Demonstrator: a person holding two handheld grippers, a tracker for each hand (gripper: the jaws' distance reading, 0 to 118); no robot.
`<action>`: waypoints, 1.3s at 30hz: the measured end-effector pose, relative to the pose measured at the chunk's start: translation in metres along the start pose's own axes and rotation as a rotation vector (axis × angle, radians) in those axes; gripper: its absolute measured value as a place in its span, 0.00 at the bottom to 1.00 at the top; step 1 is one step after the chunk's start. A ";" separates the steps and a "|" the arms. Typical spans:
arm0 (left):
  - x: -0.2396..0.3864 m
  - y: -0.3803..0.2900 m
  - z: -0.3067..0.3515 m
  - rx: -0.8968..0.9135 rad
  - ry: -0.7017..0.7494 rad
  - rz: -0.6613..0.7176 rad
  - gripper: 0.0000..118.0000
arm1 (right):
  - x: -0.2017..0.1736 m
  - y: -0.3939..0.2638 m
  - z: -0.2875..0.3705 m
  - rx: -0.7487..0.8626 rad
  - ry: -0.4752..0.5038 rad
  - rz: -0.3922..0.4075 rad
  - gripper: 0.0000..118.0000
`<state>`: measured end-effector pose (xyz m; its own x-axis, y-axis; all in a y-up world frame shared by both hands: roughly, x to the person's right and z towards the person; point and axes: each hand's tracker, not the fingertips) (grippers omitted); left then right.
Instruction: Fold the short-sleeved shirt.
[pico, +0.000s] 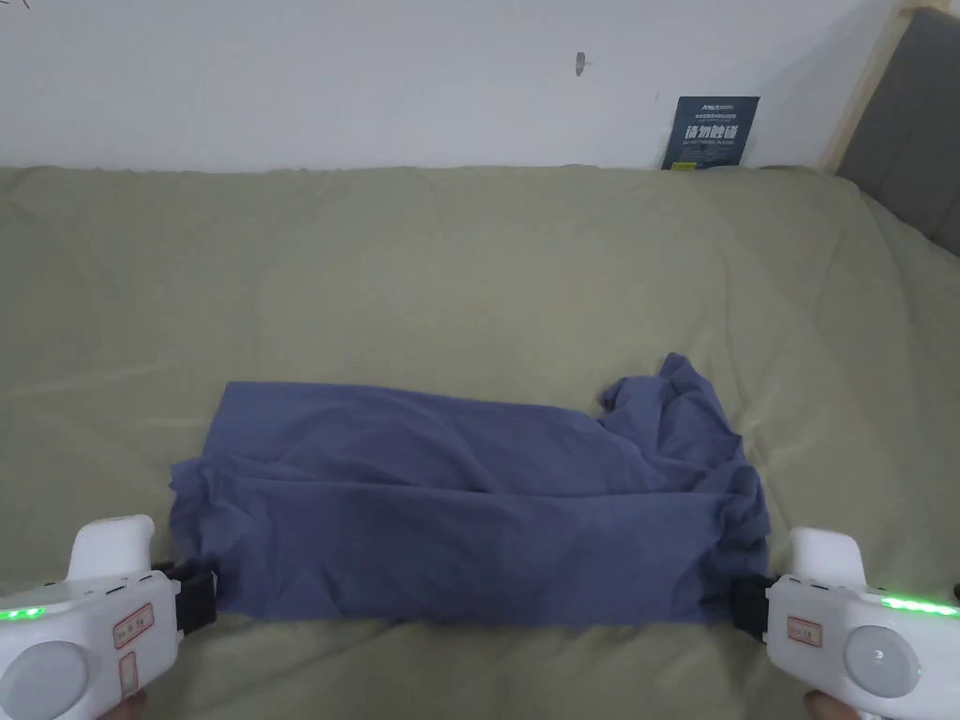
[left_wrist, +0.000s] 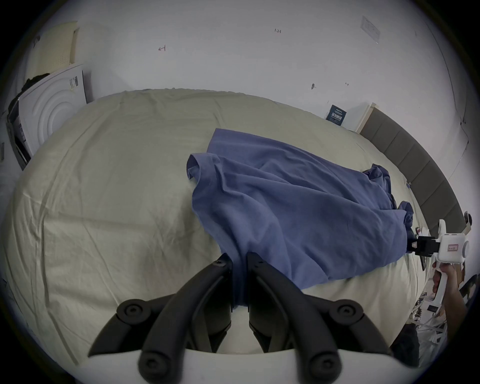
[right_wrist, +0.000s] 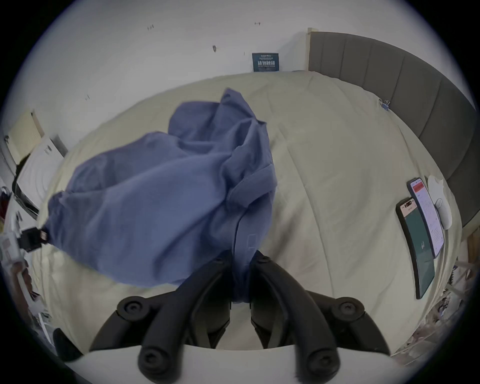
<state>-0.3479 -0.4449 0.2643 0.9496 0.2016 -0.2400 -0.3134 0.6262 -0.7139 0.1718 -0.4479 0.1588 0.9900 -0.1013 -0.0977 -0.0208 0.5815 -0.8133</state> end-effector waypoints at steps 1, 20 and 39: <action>-0.001 0.000 0.006 0.008 -0.006 0.011 0.07 | -0.001 0.002 0.008 0.011 0.022 -0.009 0.11; -0.006 -0.059 0.162 -0.043 -0.053 0.040 0.07 | 0.037 -0.058 0.132 -0.154 0.165 0.032 0.11; -0.007 -0.132 0.185 0.148 0.050 -0.034 0.96 | 0.011 -0.126 0.176 0.162 0.127 0.094 0.95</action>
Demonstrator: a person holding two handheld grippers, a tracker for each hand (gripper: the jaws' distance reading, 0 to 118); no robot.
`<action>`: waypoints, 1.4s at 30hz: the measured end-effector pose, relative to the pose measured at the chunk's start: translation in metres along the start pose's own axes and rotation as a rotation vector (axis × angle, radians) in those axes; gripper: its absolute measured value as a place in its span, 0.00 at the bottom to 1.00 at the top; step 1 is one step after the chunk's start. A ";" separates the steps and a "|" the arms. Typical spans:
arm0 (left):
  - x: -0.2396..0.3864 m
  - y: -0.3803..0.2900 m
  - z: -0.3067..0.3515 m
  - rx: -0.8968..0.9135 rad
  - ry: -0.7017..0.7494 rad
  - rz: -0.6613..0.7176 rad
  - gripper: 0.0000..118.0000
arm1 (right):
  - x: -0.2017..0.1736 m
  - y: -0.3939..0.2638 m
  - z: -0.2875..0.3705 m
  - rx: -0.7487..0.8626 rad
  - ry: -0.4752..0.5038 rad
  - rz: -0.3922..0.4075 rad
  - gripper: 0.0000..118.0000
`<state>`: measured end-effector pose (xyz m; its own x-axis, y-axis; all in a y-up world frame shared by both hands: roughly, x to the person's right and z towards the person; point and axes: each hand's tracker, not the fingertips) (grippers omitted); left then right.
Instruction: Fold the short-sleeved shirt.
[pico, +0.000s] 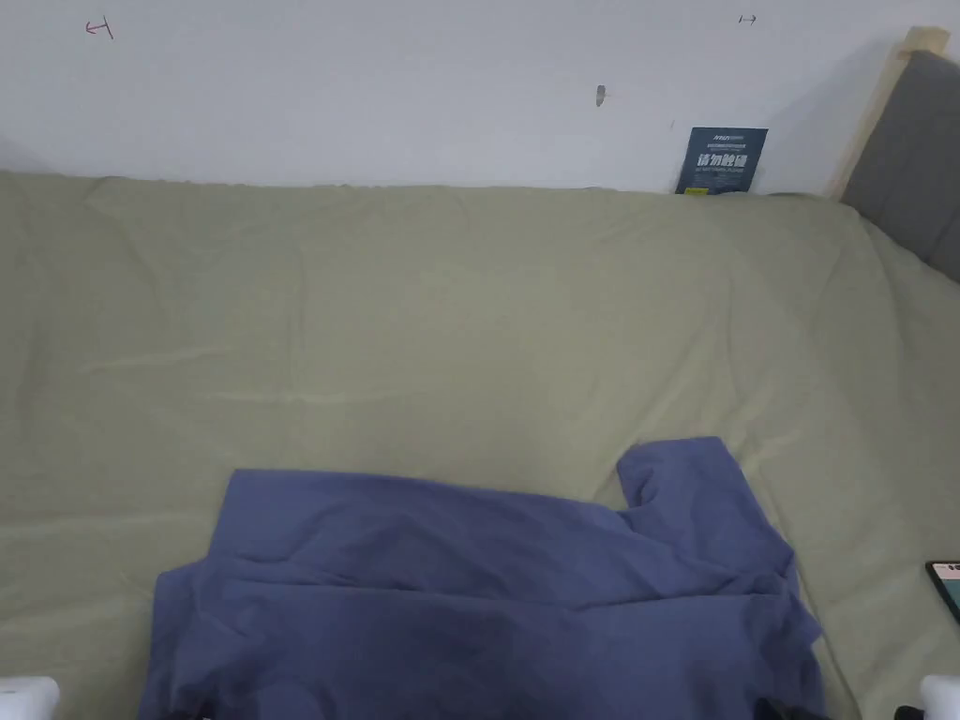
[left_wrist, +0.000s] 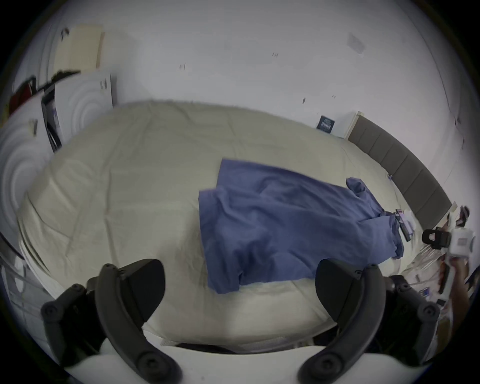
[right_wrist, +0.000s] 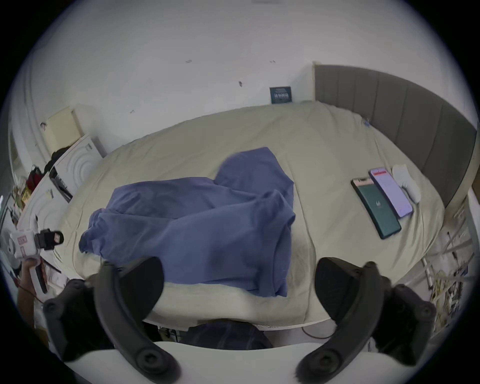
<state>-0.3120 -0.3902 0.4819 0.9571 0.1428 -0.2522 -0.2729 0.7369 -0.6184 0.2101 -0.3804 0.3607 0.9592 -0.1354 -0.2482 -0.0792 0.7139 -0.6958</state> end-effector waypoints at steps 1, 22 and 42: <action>0.004 0.003 0.004 0.023 0.021 -0.031 0.92 | -0.007 0.000 0.002 0.011 -0.004 0.013 0.85; -0.020 0.174 -0.273 -0.274 0.056 -0.134 0.92 | -0.026 0.038 -0.045 -0.004 -0.015 -0.015 0.11; 0.031 0.150 -0.205 -0.182 -0.074 -0.179 0.02 | 0.021 0.098 -0.092 -0.080 -0.068 -0.020 0.11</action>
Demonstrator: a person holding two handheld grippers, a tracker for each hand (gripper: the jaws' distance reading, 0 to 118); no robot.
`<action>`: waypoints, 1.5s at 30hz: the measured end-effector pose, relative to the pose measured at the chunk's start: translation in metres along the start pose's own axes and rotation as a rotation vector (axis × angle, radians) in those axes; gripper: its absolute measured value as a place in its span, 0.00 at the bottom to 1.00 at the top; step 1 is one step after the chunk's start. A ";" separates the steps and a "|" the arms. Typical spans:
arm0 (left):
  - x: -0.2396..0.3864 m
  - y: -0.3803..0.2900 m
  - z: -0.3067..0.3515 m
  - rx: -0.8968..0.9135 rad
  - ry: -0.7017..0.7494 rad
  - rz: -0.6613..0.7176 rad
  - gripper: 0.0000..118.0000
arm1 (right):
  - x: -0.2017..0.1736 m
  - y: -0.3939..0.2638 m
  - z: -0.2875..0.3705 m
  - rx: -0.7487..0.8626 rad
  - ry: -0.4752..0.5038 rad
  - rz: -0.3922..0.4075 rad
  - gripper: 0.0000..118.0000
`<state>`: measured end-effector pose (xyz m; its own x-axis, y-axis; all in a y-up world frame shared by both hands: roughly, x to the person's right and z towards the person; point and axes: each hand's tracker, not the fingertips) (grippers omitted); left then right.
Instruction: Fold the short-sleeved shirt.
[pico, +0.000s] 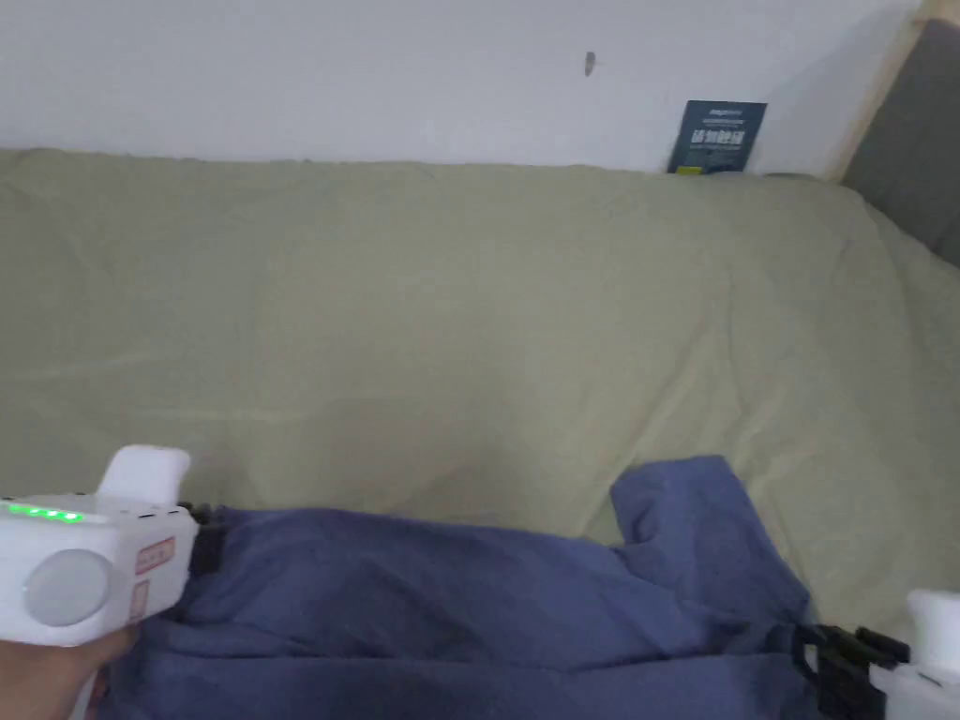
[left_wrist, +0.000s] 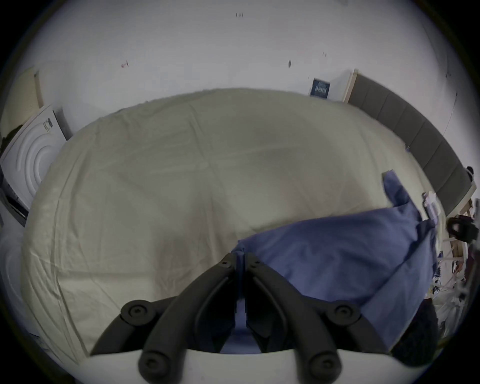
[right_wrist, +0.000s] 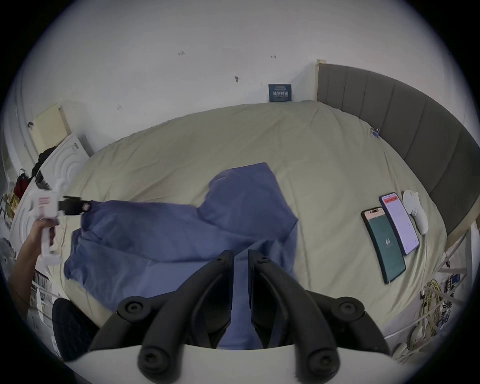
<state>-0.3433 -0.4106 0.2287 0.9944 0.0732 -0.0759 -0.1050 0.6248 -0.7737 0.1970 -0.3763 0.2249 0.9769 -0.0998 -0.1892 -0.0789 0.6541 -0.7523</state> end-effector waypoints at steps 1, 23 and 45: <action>0.003 0.000 0.010 0.013 0.001 -0.003 0.02 | 0.007 0.011 -0.011 -0.018 -0.019 -0.003 0.11; 0.028 -0.002 0.032 0.025 -0.043 0.004 0.02 | 0.006 0.067 -0.164 -0.311 -0.071 0.158 0.04; -0.006 -0.084 0.161 0.102 -0.003 0.082 0.02 | 0.005 -0.009 0.087 0.097 0.108 0.307 0.03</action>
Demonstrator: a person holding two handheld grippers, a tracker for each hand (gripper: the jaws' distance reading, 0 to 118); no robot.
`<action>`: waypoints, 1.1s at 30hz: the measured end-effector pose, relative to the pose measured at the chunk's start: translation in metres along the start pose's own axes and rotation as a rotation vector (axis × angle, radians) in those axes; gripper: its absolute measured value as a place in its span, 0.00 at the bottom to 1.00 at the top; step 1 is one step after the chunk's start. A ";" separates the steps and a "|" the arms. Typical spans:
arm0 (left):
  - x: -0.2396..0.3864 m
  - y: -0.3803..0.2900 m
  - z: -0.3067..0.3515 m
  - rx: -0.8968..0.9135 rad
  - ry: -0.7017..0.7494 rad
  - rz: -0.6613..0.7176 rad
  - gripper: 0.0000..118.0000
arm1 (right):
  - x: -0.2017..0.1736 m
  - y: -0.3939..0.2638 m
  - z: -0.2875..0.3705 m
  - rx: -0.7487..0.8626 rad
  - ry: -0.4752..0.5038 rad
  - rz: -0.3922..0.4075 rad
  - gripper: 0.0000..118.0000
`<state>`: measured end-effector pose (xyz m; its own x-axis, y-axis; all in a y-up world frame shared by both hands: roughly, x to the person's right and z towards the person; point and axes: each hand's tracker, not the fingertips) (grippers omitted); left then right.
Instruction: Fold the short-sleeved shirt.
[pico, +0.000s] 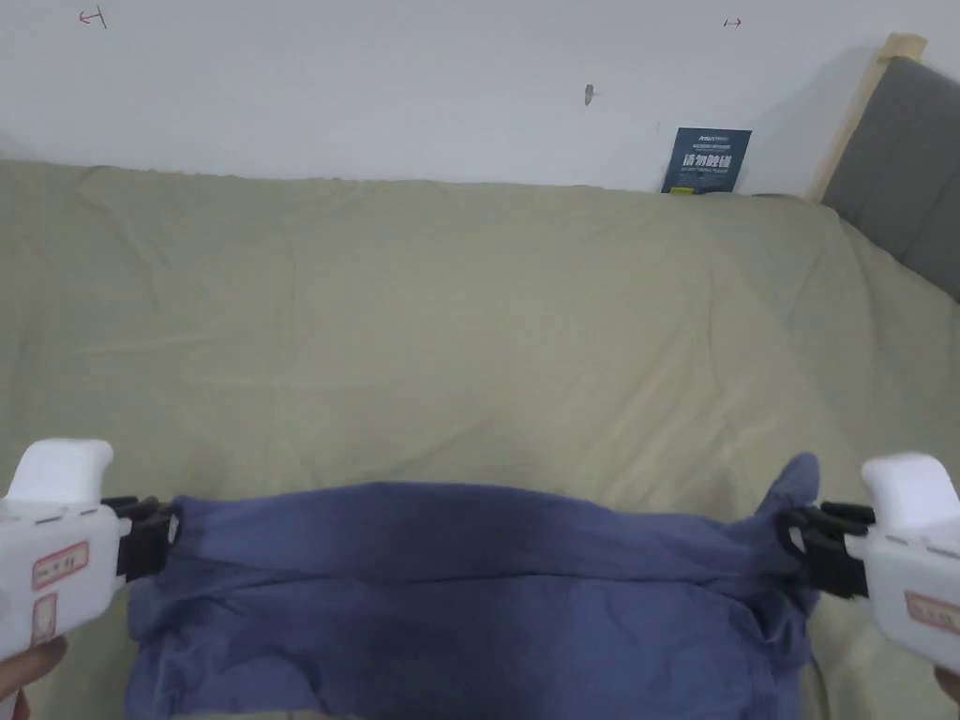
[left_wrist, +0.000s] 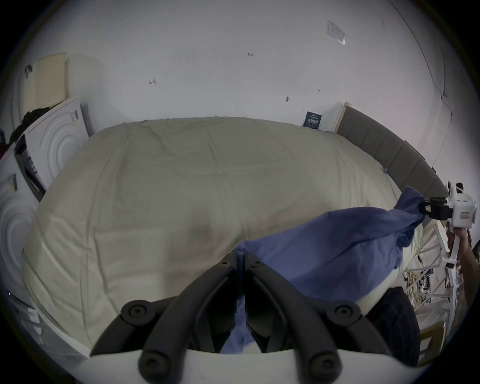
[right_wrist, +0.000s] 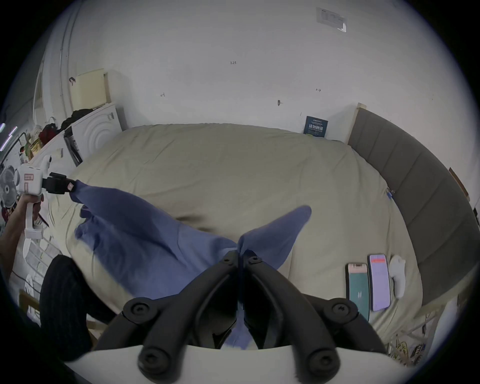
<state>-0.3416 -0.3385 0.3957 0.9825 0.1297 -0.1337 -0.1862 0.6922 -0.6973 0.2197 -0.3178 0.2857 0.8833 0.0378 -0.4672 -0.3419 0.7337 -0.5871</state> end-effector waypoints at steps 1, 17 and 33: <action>-0.003 -0.012 0.005 -0.011 0.005 0.007 0.02 | -0.003 -0.016 0.006 -0.002 -0.003 -0.001 0.03; -0.011 -0.079 -0.033 -0.123 0.037 0.061 0.87 | -0.008 -0.100 -0.035 -0.163 -0.119 -0.161 0.58; -0.041 -0.106 0.066 0.099 0.107 0.233 0.00 | -0.095 -0.064 0.056 0.178 0.118 -0.367 0.03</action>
<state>-0.3624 -0.3704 0.5210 0.9064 0.2210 -0.3599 -0.4008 0.7190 -0.5678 0.1754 -0.3302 0.4050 0.8900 -0.3183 -0.3265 0.0586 0.7899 -0.6105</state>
